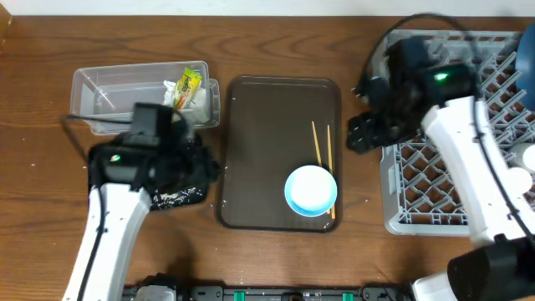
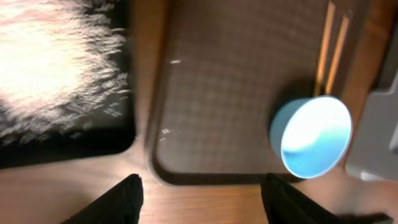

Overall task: Sort waste into correct bins and load items into the dishwasher rack
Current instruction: 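Grasp the light-blue bowl with the right gripper and lift it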

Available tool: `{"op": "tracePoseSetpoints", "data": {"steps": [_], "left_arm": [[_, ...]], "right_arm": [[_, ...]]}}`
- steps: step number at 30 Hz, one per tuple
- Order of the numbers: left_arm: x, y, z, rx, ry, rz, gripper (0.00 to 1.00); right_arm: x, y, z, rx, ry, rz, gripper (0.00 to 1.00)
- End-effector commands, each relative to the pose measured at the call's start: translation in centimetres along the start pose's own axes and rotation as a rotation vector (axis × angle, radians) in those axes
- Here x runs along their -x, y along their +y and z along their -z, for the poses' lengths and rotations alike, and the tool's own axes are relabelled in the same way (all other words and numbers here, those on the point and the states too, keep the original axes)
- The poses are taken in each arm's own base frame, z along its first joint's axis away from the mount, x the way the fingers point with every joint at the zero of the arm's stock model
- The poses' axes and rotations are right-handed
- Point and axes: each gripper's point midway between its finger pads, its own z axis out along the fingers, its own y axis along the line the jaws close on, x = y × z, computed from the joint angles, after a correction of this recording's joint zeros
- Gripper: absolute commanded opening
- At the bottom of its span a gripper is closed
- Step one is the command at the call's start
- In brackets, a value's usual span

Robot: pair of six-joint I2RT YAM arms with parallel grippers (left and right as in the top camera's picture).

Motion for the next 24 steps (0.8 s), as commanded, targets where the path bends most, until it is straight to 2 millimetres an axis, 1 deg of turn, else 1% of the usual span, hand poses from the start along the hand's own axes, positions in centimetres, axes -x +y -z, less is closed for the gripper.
{"op": "tracePoseSetpoints", "data": {"steps": [1,5,7,8,10,12,14,17,19,20,24], "left_arm": [[0.3,1.7,0.8,0.063,-0.033,0.018,0.64],[0.2,1.9,0.8,0.071,-0.030,0.022,0.64],[0.2,1.9,0.8,0.071,-0.030,0.022,0.64],[0.2,1.9,0.8,0.071,-0.030,0.022,0.64],[0.2,1.9,0.7,0.072,-0.029,0.022,0.64],[0.2,1.9,0.7,0.073,-0.026,0.023,0.64],[0.2,1.9,0.7,0.073,-0.025,0.023,0.64],[0.2,1.9,0.7,0.073,-0.025,0.023,0.64],[0.2,1.9,0.7,0.073,-0.025,0.023,0.64],[0.2,1.9,0.7,0.073,-0.025,0.023,0.64],[0.0,2.0,0.7,0.075,-0.019,0.025,0.64]], "right_arm": [[-1.6,1.5,-3.2,0.023,0.069,-0.034,0.71],[-3.4,2.5,-7.2,0.024,0.114,-0.061,0.70],[-4.3,2.9,-8.9,0.024,0.131,-0.072,0.66],[-4.7,3.1,-9.5,0.023,0.139,-0.074,0.66],[-5.7,3.4,-10.9,0.021,0.155,-0.076,0.59],[-6.3,3.6,-11.9,0.020,0.161,-0.088,0.55],[-6.7,3.6,-12.7,0.015,0.160,-0.102,0.50],[-7.2,2.9,-13.6,-0.017,0.156,-0.146,0.38],[-7.3,2.4,-13.8,-0.043,0.151,-0.175,0.27],[-7.2,2.2,-13.8,-0.059,0.146,-0.187,0.24],[-6.6,1.9,-13.9,-0.074,0.117,-0.193,0.22]]}}
